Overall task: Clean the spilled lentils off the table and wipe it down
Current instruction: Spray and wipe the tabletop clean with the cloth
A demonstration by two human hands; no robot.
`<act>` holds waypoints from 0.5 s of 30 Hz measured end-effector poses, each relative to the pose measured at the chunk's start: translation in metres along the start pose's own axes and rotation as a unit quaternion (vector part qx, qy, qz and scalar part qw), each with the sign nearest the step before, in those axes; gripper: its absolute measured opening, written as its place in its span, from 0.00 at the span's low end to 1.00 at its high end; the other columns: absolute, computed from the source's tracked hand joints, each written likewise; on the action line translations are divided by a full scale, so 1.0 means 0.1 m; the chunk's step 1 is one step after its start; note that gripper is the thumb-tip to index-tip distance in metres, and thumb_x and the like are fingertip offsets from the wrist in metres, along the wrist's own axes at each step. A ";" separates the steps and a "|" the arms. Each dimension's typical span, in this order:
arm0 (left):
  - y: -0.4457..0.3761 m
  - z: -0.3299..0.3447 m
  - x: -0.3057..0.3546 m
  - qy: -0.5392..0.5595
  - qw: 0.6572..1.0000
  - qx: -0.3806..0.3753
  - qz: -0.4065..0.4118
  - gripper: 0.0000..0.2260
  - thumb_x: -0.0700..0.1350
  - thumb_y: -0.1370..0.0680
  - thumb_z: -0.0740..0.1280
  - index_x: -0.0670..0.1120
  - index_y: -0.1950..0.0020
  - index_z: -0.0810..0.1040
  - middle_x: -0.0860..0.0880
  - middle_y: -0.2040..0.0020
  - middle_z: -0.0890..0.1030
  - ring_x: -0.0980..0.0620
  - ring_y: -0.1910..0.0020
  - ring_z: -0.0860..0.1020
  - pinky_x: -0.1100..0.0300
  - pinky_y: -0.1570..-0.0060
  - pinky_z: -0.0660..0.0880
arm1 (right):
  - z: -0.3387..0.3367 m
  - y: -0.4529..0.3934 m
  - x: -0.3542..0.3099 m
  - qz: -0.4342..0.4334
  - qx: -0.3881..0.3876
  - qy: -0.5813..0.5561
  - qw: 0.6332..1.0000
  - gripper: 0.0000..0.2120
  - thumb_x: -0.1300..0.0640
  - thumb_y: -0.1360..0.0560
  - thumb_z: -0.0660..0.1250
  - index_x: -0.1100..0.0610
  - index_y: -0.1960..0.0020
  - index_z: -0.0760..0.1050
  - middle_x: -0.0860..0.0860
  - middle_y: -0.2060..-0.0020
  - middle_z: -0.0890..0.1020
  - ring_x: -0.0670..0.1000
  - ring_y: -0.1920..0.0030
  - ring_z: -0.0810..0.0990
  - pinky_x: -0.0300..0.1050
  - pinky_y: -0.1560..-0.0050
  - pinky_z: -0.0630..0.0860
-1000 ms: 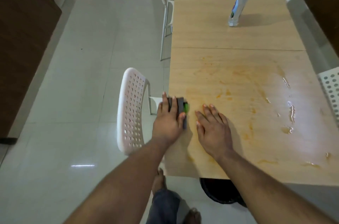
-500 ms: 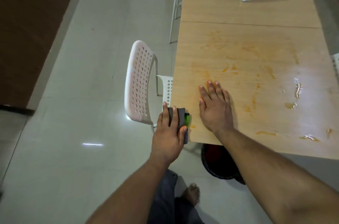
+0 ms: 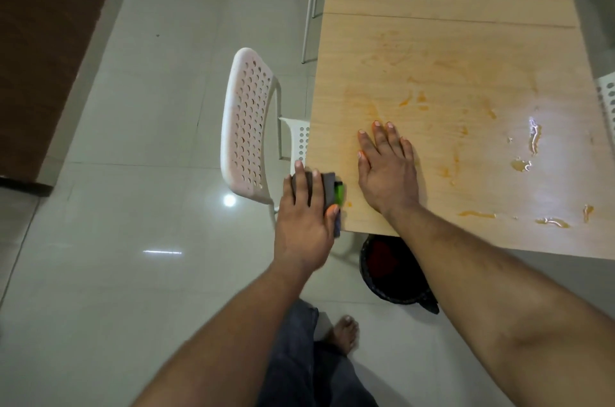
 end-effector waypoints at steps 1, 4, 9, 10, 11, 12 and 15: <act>0.15 0.02 0.01 0.001 1.000 -0.011 -0.002 0.32 0.58 0.12 0.44 0.39 0.14 0.47 0.34 0.16 0.39 0.34 0.16 0.43 0.40 0.18 0.51 | -0.01 0.01 -0.01 0.001 -0.002 0.000 1.000 0.27 0.45 0.14 0.47 0.49 0.16 0.61 0.51 0.16 0.59 0.54 0.15 0.51 0.58 0.17 0.52; 0.28 0.04 0.01 -0.021 1.000 -0.007 0.005 0.31 0.58 0.12 0.45 0.40 0.14 0.46 0.34 0.16 0.38 0.35 0.16 0.40 0.39 0.18 0.50 | 0.00 0.02 -0.02 0.003 -0.004 0.005 1.000 0.27 0.45 0.13 0.47 0.48 0.16 0.60 0.51 0.16 0.57 0.54 0.15 0.50 0.58 0.17 0.51; 0.03 -0.02 -0.04 -0.020 1.000 0.003 0.018 0.31 0.58 0.12 0.42 0.41 0.14 0.48 0.34 0.15 0.40 0.34 0.16 0.44 0.40 0.18 0.50 | 0.02 -0.01 -0.03 0.003 0.008 0.004 1.000 0.27 0.45 0.14 0.46 0.49 0.16 0.60 0.51 0.16 0.58 0.54 0.15 0.51 0.59 0.17 0.52; -0.04 -0.03 -0.04 -0.018 1.000 0.003 0.015 0.31 0.58 0.13 0.42 0.41 0.14 0.48 0.35 0.15 0.41 0.33 0.16 0.45 0.40 0.18 0.51 | 0.02 -0.01 -0.03 0.002 0.010 0.001 1.000 0.27 0.45 0.14 0.46 0.49 0.16 0.61 0.51 0.16 0.58 0.54 0.15 0.51 0.59 0.17 0.53; -0.12 -0.04 -0.03 -0.012 1.000 0.002 0.008 0.32 0.59 0.13 0.42 0.42 0.14 0.48 0.36 0.15 0.40 0.33 0.16 0.46 0.39 0.18 0.52 | 0.03 -0.01 -0.02 0.000 0.013 -0.001 1.000 0.27 0.45 0.14 0.47 0.49 0.17 0.61 0.51 0.16 0.59 0.54 0.15 0.51 0.59 0.17 0.53; -0.18 -0.04 -0.02 -0.006 1.000 0.001 -0.004 0.32 0.60 0.13 0.42 0.43 0.14 0.47 0.36 0.15 0.40 0.32 0.16 0.46 0.39 0.18 0.53 | 0.04 -0.01 -0.01 0.000 0.015 -0.001 1.000 0.26 0.45 0.14 0.47 0.49 0.17 0.62 0.51 0.16 0.59 0.54 0.15 0.52 0.59 0.17 0.53; -0.13 -0.06 0.06 -0.008 1.000 -0.001 -0.017 0.32 0.59 0.13 0.43 0.44 0.13 0.46 0.38 0.15 0.40 0.32 0.16 0.44 0.38 0.19 0.53 | 0.06 0.00 0.01 -0.003 0.014 -0.001 1.000 0.26 0.45 0.14 0.48 0.48 0.17 0.62 0.51 0.16 0.59 0.54 0.15 0.52 0.58 0.17 0.53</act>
Point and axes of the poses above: each hand's wrist, its own y-axis away from the middle knuckle, its own z-axis out of the palm, x = y × z, the point moved 2 cm from there along -y, towards the middle knuckle
